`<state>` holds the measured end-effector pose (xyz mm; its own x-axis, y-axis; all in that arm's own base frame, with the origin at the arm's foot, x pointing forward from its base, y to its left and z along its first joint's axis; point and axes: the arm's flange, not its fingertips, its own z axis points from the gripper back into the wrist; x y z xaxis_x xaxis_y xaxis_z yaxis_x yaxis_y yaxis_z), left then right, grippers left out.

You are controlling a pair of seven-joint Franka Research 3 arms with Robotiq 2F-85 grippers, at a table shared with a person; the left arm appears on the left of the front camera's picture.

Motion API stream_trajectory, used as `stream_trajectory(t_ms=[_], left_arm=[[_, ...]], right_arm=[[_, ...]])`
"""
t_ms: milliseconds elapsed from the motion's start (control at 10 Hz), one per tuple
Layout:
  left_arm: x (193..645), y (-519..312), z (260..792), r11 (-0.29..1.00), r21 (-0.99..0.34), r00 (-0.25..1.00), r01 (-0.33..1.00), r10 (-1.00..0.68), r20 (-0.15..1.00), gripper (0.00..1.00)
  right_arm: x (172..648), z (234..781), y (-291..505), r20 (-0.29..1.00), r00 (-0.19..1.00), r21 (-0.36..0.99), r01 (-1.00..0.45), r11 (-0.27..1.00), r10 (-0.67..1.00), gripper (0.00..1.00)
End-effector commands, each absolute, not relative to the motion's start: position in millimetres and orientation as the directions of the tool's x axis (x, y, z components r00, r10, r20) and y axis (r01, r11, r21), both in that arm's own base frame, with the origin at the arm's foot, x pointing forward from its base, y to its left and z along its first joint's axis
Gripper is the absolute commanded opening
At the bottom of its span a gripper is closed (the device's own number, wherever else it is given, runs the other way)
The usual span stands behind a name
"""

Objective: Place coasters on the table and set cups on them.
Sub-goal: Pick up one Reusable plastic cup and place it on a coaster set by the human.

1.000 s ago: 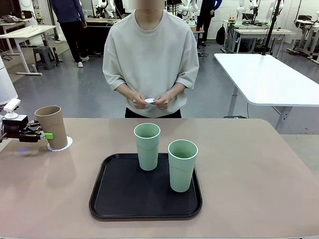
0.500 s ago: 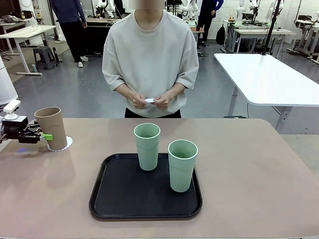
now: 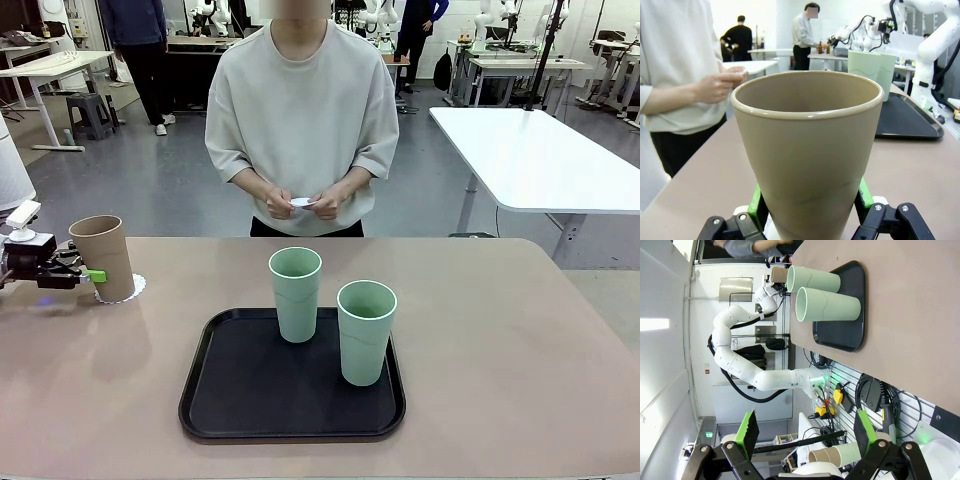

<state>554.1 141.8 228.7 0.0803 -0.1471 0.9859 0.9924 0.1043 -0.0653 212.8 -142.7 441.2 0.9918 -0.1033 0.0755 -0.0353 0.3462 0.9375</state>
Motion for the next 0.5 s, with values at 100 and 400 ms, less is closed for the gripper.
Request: stream_trajectory(t_ms=[100, 400], left_arm=[[557.5, 143.6, 227.6, 0.086, -0.024, 0.035, 0.996, -0.135, 0.99, 0.84], [559.4, 142.9, 227.0, 0.078, -0.012, 0.021, 0.997, -0.116, 0.993, 0.84]], right_arm=[[212.7, 441.4, -142.4, 0.077, 0.992, 0.94, -0.039, 0.338, -0.1, 1.0], [212.7, 441.4, -142.4, 0.077, 0.992, 0.94, -0.039, 0.338, -0.1, 1.0]])
